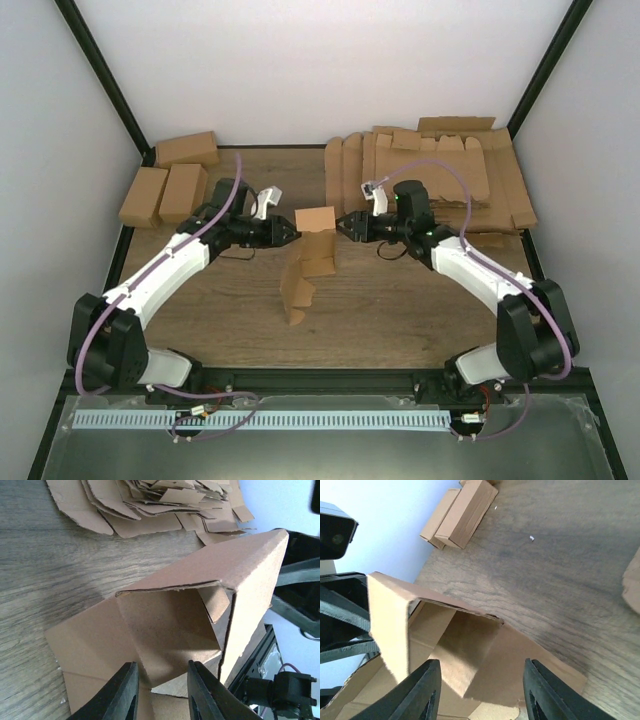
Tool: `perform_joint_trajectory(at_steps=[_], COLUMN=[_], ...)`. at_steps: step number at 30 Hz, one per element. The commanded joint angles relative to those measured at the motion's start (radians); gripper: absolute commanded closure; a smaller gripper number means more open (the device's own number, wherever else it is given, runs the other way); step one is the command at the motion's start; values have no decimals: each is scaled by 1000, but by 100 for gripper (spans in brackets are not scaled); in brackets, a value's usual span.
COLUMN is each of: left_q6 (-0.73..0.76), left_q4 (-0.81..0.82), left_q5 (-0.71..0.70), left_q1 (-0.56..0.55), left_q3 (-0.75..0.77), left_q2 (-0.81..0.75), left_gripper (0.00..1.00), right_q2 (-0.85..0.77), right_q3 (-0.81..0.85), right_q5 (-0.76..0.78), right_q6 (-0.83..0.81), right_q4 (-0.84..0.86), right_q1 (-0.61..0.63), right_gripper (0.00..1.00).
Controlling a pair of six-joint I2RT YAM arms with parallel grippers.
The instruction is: Fold the paper box
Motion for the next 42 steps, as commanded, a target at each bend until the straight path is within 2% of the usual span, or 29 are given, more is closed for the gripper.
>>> perform_joint_trajectory(at_steps=[1,8,13,15,17,20,24,29,33,42], left_q6=[26,33,54,50,44,41,54,61,49,51], left_q4=[-26,-90,-171,-180,-187,-202,-242,-259,-239,-240], left_q5=[-35,-65,-47,-19,-7,-18,-48,-55,-36,-37], left_q1=[7,9,7,5,3,-3,-21,-27,-32,-37], left_q3=[18,43,54,38,17,-18,-32,-69,-105,-146], left_q2=[-38,-95,-135,-166,-202,-267,-310,-329,-340,-361], left_gripper=[71,69,67,63,54,41,34,34,35,35], right_q2=[-91,-154,-116,-88,-62,-16,51,65,45,24], right_q3=[40,85,179,227,272,317,365,363,322,250], right_q5=[90,178,99,113,171,229,264,272,259,358], right_q6=[-111,-289,-440,-537,-635,-737,-843,-890,-902,-953], right_q4=[-100,-151,-140,-163,-189,-209,-267,-310,-307,-303], right_q1=[7,7,32,70,112,150,190,224,230,278], right_gripper=[52,47,35,32,31,32,34,41,51,52])
